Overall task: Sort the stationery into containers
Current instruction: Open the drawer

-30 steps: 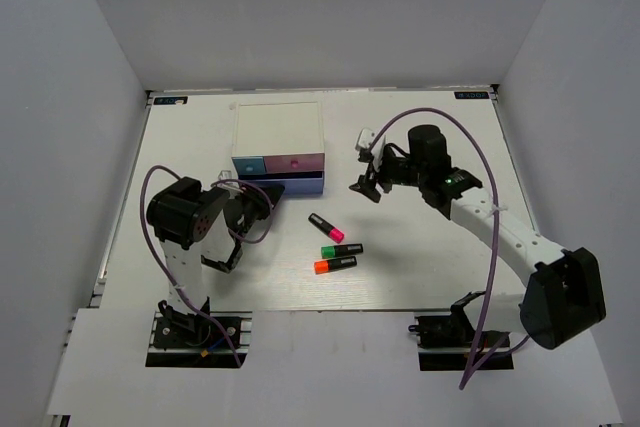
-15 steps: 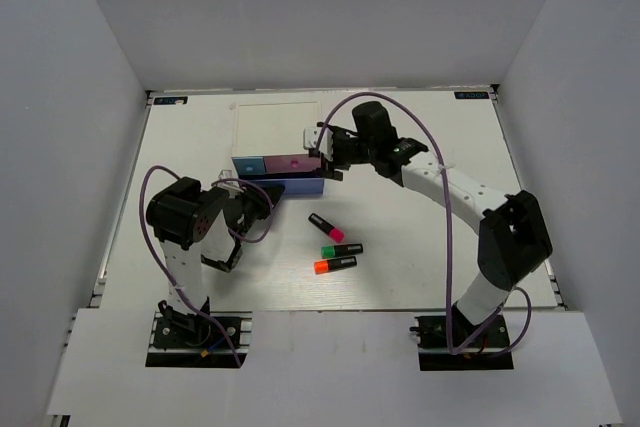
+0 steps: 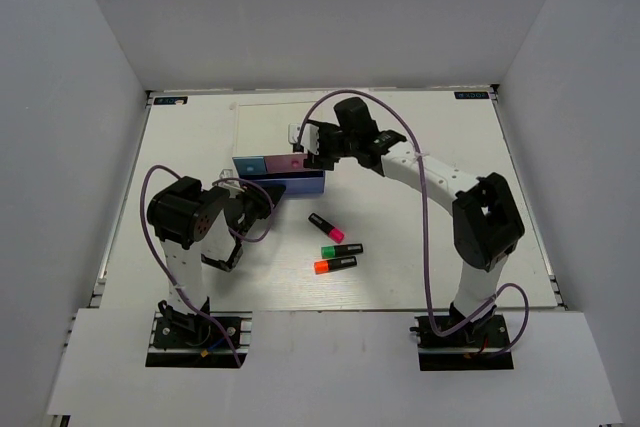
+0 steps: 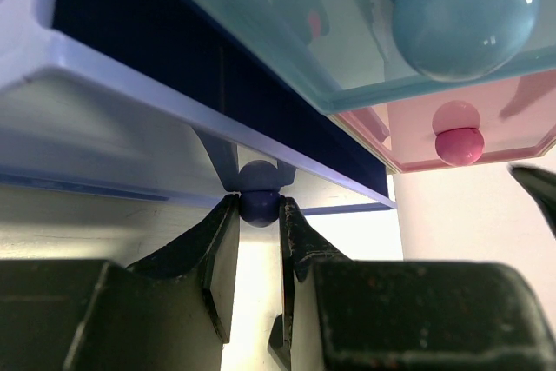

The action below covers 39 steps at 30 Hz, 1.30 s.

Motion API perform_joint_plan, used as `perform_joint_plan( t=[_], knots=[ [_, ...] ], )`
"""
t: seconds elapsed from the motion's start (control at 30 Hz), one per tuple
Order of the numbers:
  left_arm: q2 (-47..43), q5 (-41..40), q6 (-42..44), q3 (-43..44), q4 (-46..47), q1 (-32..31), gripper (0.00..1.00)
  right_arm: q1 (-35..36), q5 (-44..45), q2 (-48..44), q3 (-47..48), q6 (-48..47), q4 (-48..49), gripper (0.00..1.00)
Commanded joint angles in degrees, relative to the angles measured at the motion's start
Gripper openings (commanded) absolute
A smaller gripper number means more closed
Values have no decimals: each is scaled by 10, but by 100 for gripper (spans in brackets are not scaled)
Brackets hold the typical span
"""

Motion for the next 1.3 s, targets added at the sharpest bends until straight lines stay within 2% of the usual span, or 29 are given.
perform_joint_plan(
  t=[0.0,0.23,0.37,1.27],
  knots=[
    [11,29,20,-5,37,-4,12,6,19,18,37,-10,7,64],
    [6,29,20,-10,37,-4,12,10,32,34,52,7,6,47],
    [6,29,20,-22,42,-4,12,14,51,37,53,27,22,33],
    [-4,40,10,-86,112,-14,10,34,134,72,88,97,43,29]
  ],
)
